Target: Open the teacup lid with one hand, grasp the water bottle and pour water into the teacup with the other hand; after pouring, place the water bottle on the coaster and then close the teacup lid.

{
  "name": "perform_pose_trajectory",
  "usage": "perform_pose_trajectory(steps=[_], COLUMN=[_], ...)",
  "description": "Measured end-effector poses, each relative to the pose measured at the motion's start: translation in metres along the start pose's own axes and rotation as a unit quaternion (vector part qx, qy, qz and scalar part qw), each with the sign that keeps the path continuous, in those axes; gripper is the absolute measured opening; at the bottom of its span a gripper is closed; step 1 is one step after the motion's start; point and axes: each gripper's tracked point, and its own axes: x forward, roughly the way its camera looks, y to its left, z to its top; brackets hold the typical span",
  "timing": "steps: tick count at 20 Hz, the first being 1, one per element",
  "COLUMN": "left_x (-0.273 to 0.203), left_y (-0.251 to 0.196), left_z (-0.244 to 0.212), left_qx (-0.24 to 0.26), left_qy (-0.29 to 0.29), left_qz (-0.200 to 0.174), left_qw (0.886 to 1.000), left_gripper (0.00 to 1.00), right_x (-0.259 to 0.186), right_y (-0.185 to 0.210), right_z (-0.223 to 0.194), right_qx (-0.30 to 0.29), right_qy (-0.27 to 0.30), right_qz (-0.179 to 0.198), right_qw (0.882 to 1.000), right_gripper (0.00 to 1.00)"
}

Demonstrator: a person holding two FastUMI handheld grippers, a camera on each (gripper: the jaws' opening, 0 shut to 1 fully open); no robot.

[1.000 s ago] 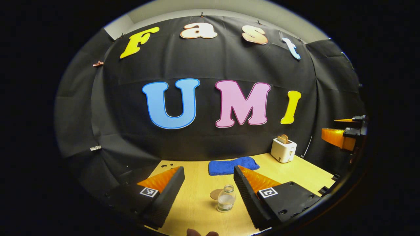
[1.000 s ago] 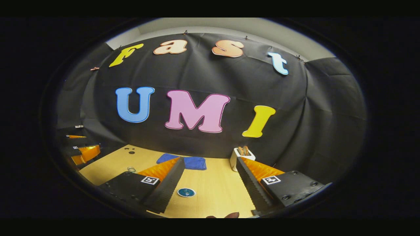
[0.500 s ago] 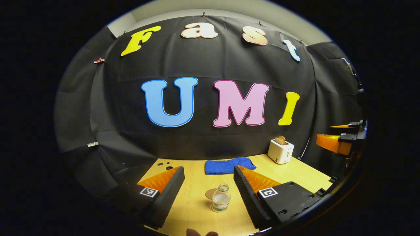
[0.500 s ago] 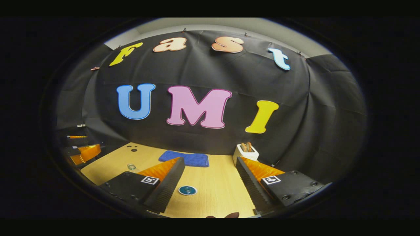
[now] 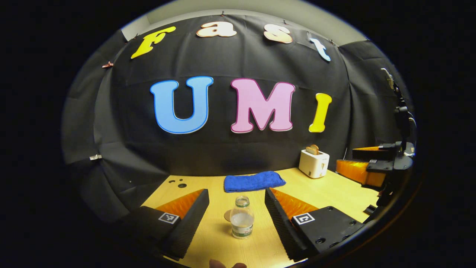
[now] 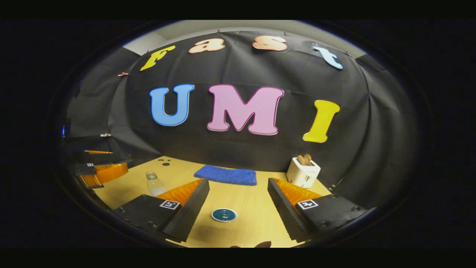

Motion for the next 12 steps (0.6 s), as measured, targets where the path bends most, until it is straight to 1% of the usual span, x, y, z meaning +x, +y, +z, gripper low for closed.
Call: perform_pose_trajectory(steps=[1,5,7,10,11,12], left_x=[0.004,0.02,0.032,0.048,0.052,0.056], left_y=[-0.003,-0.018,-0.024,-0.027,-0.026,-0.022], left_z=[-0.012,-0.053,-0.076,-0.107,-0.114,-0.122], left_qx=[0.004,0.008,0.003,-0.004,-0.005,-0.004], left_qy=[-0.002,-0.019,-0.015,-0.005,0.001,0.006], left_qz=[-0.003,-0.012,-0.013,-0.011,-0.009,-0.003], left_qw=[1.0,1.0,1.0,1.0,1.0,1.0], left_gripper=[0.95,0.95,0.95,0.95,0.95,0.95], right_x=[0.006,0.044,0.062,0.084,0.089,0.092], right_y=[0.002,0.02,0.023,0.027,0.03,0.033], right_z=[-0.018,-0.094,-0.118,-0.149,-0.159,-0.168], right_qx=[0.003,0.021,0.023,0.012,0.01,0.011], right_qy=[0.002,0.027,0.032,0.046,0.055,0.063], right_qz=[0.003,0.038,0.041,0.046,0.051,0.057], right_qw=[1.0,0.999,0.998,0.998,0.997,0.996], right_gripper=[0.98,0.98,0.98,0.98,0.97,0.93])
